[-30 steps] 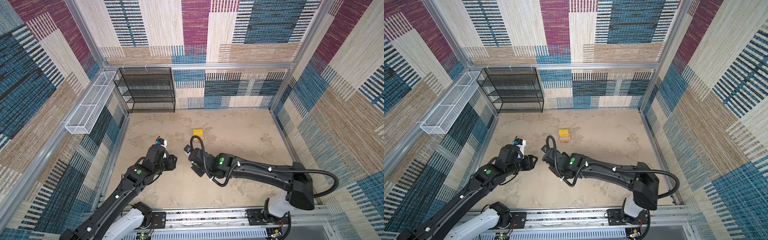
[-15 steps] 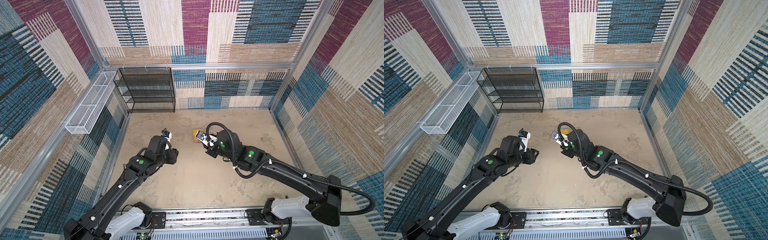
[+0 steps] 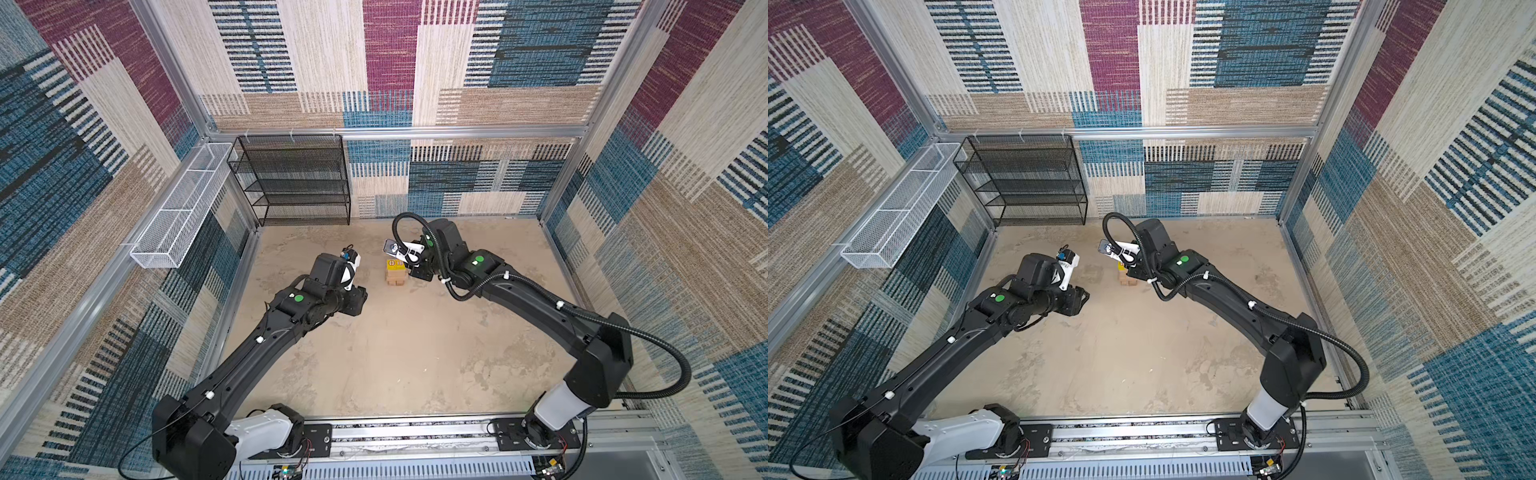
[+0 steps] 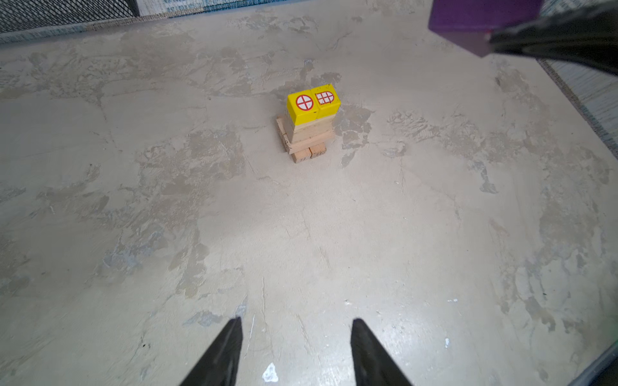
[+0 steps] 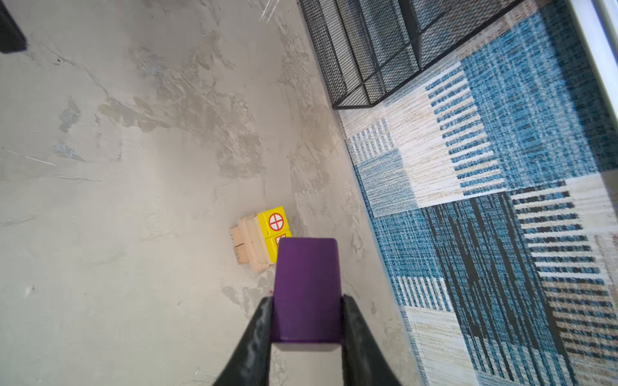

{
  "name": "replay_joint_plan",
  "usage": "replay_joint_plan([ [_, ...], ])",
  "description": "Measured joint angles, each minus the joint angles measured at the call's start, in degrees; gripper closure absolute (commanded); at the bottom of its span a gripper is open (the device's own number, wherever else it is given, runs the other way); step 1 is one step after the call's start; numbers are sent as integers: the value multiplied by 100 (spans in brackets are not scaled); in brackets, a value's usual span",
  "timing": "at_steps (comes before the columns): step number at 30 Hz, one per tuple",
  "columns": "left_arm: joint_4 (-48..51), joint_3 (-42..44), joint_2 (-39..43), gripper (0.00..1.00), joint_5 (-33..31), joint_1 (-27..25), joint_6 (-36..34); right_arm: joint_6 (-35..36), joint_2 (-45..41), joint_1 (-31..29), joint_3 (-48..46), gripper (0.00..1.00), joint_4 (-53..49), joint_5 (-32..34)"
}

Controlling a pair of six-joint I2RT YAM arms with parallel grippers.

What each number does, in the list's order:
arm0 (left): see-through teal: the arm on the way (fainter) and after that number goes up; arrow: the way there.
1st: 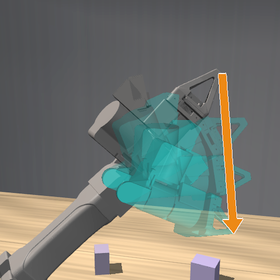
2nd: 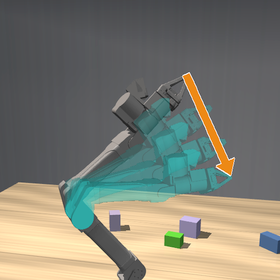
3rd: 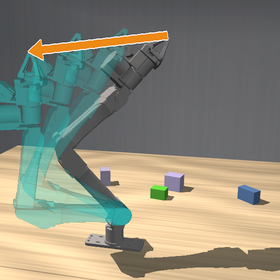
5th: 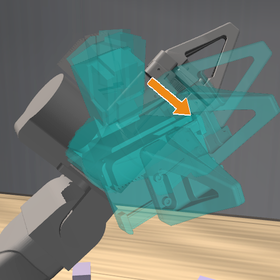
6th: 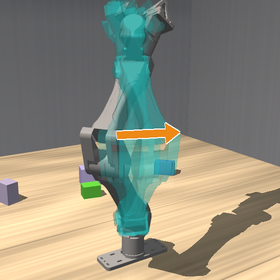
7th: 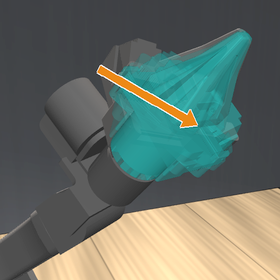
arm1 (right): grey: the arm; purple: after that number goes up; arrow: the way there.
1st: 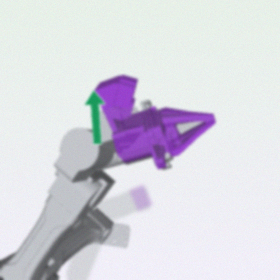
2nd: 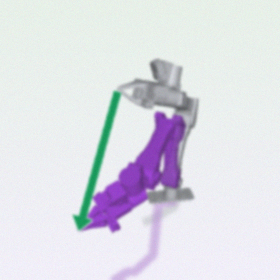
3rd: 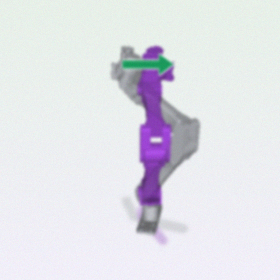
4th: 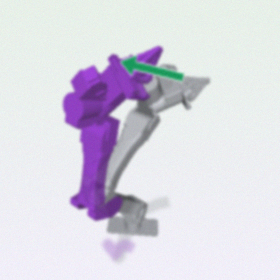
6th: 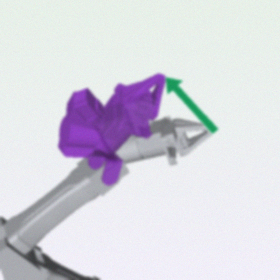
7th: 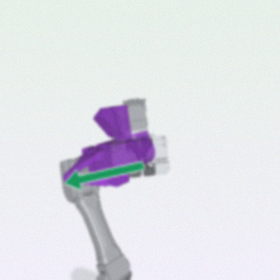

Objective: Build the wood block tower
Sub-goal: 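Lower the purple roof block onto the two yellow cubes with the right gripper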

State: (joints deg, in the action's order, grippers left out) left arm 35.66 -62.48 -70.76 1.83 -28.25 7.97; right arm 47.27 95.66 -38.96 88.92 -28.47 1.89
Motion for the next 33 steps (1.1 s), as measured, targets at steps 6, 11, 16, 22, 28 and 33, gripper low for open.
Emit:
replay_joint_plan([
  [6,92,-105,-385,43,35,37,-179,476,1174,457,1687,100,-973,-660],
  [11,87,-105,-581,43,175,138,-195,726,2398,739,3351,100,-2020,-1082],
  [16,116,-129,-780,43,308,275,-195,894,3110,817,4068,100,-2664,-1145],
  [22,129,-181,-927,42,446,433,-192,962,3622,798,4568,99,-3077,-1180],
  [28,122,-234,-1019,41,599,586,-188,984,3762,807,4592,99,-3209,-1180],
  [33,127,-264,-1086,41,741,702,-155,1003,3838,791,4614,96,-3248,-1176],
])
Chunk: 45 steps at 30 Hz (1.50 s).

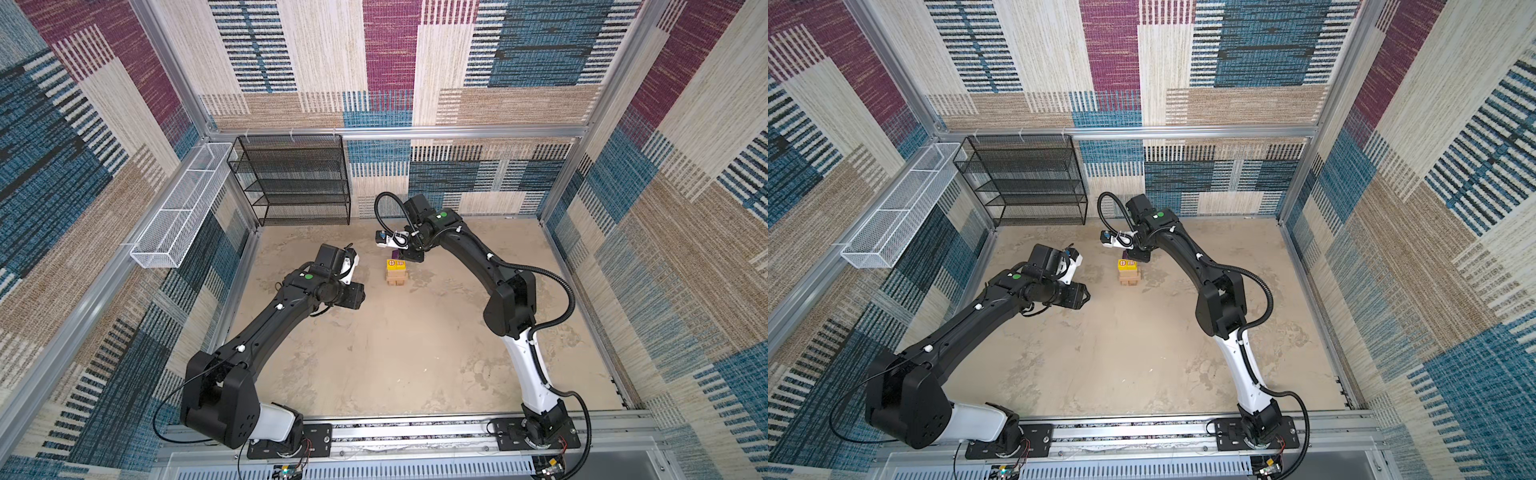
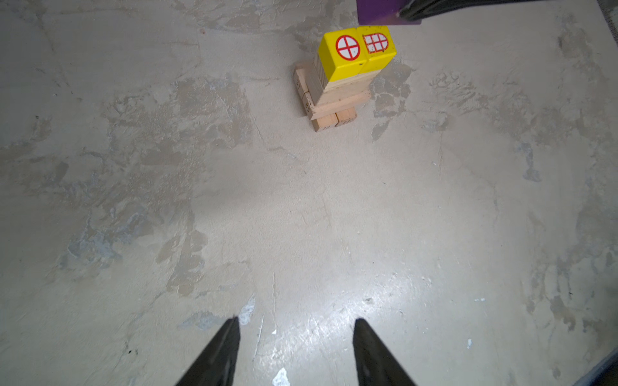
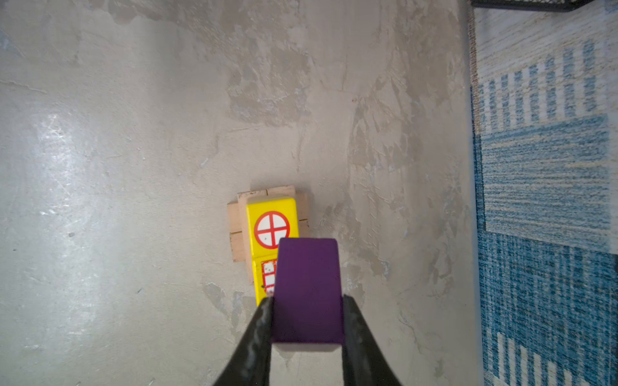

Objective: Build the wood block tower
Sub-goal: 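Lower the purple roof block onto the two yellow cubes with the right gripper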

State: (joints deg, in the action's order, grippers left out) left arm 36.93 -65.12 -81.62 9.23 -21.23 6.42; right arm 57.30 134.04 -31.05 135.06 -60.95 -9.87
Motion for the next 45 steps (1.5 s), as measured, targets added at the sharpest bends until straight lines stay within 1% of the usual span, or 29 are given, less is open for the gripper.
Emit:
replay_joint_plan([
  [14,0,-2,-9,40,61,109,13,85,105,-70,85,92,-9,-2],
  [37,0,-2,0,41,157,136,13,188,149,-170,68,80,2,2],
  [43,0,-2,2,41,160,151,24,188,149,-184,-26,78,15,131],
  [45,0,-2,2,41,160,160,26,188,149,-184,-35,76,31,142],
])
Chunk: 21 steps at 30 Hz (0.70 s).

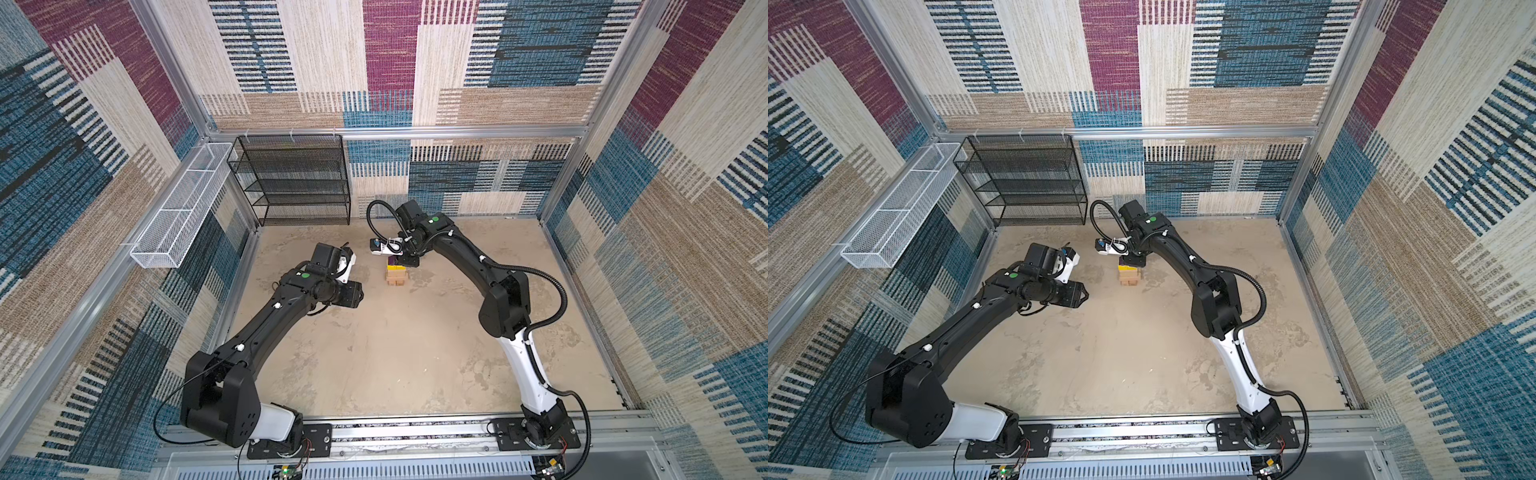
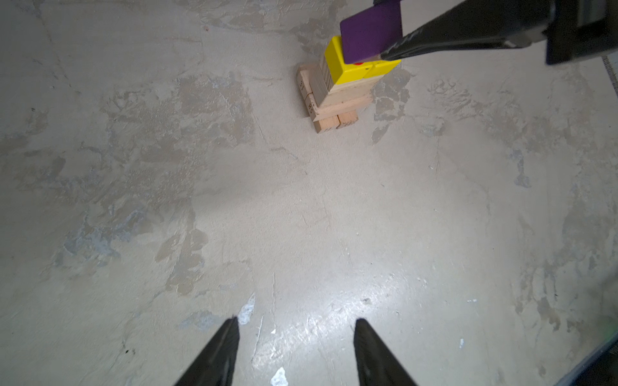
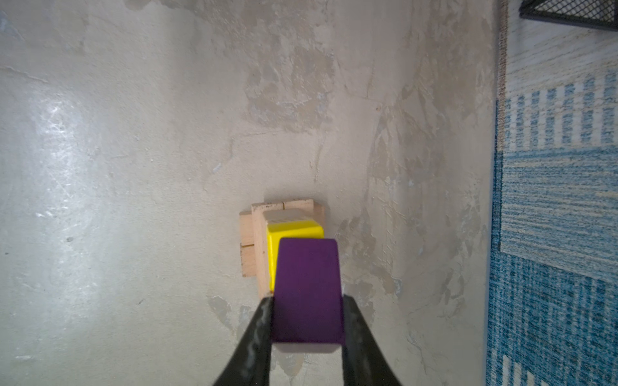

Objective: Build the wood block tower
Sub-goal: 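Lower the purple roof block onto the two yellow cubes with the right gripper, then open the right gripper and lift it off the purple roof block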

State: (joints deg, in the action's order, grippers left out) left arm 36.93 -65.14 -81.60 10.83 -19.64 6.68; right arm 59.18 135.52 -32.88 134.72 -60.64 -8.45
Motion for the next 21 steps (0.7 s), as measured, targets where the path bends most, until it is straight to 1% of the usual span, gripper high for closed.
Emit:
replay_joint_plan([
  [9,0,0,31,40,0,0,0,0,0,-20,-15,62,81,63],
  [16,0,0,35,40,0,11,0,0,-13,-42,-20,59,125,74],
  [21,0,0,42,40,0,13,0,0,-52,-48,-22,59,127,70],
])
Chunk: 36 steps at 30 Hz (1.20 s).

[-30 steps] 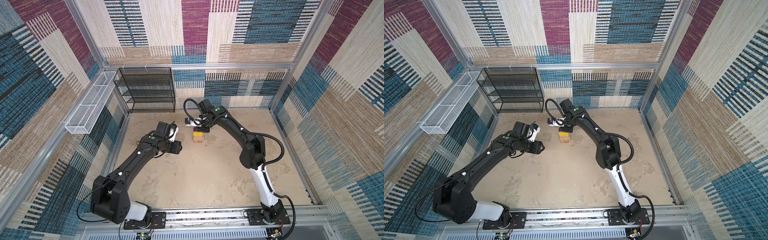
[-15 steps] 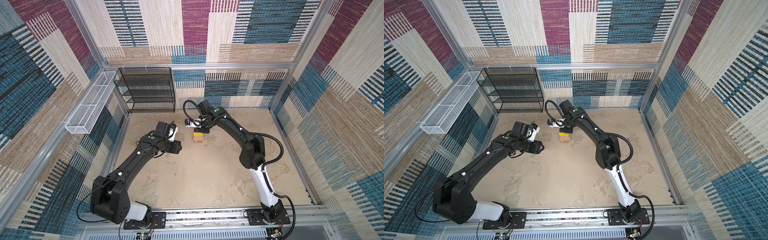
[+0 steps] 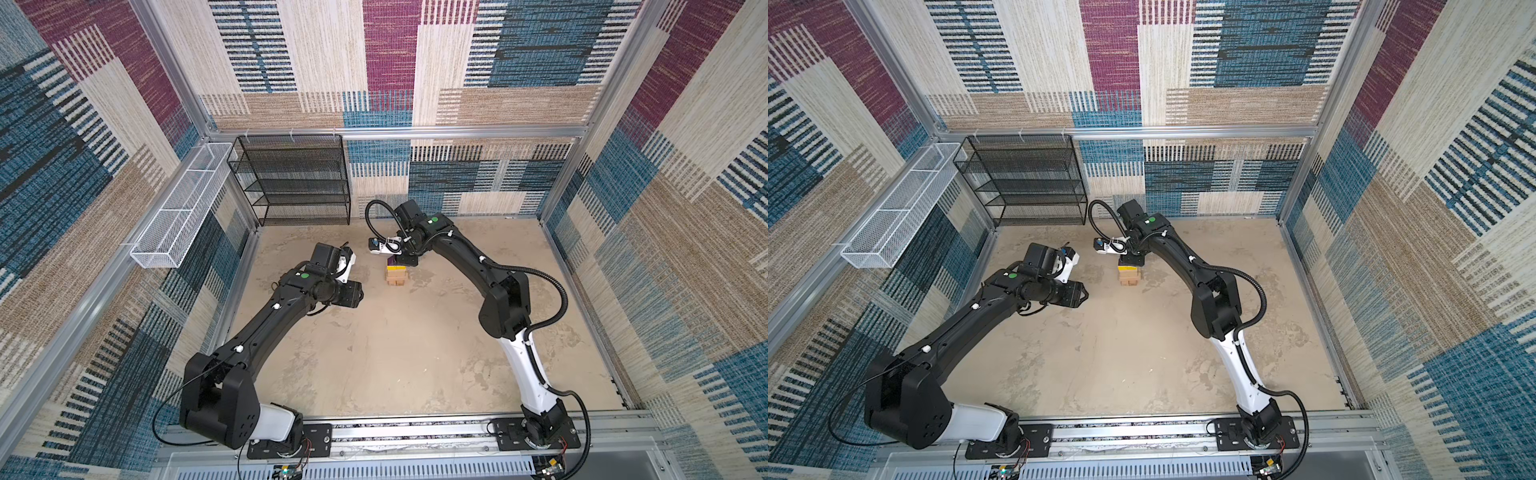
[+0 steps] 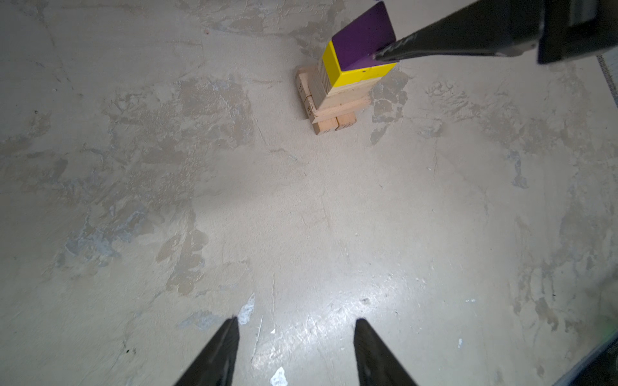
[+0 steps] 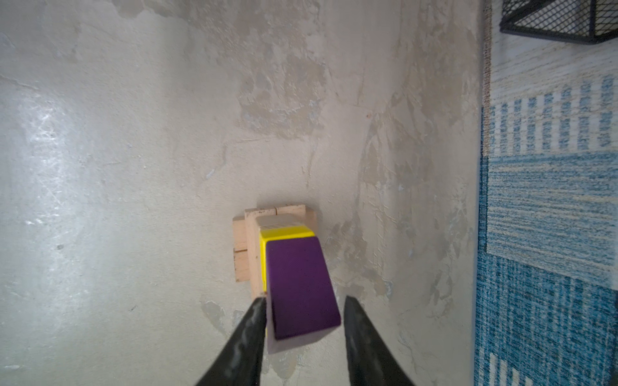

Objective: Build the wood block tower
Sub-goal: 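Open the right gripper and lift it off the purple roof block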

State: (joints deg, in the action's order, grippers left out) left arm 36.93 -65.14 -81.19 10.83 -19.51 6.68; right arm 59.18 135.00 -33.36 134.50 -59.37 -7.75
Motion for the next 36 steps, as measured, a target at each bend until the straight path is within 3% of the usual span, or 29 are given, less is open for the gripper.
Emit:
replay_joint_plan([
  [7,0,0,31,40,2,7,0,0,-22,-4,-4,57,0,-7],
  [13,0,0,61,40,2,22,0,-2,-105,-7,-4,45,7,-20],
  [17,4,2,125,40,-2,26,0,-7,-146,-26,2,41,11,-61],
  [19,-2,11,203,40,-4,26,0,-55,-190,-48,2,0,11,-79],
  [36,-181,476,1504,40,-669,52,74,-551,-1176,-433,-44,0,72,-267],
])
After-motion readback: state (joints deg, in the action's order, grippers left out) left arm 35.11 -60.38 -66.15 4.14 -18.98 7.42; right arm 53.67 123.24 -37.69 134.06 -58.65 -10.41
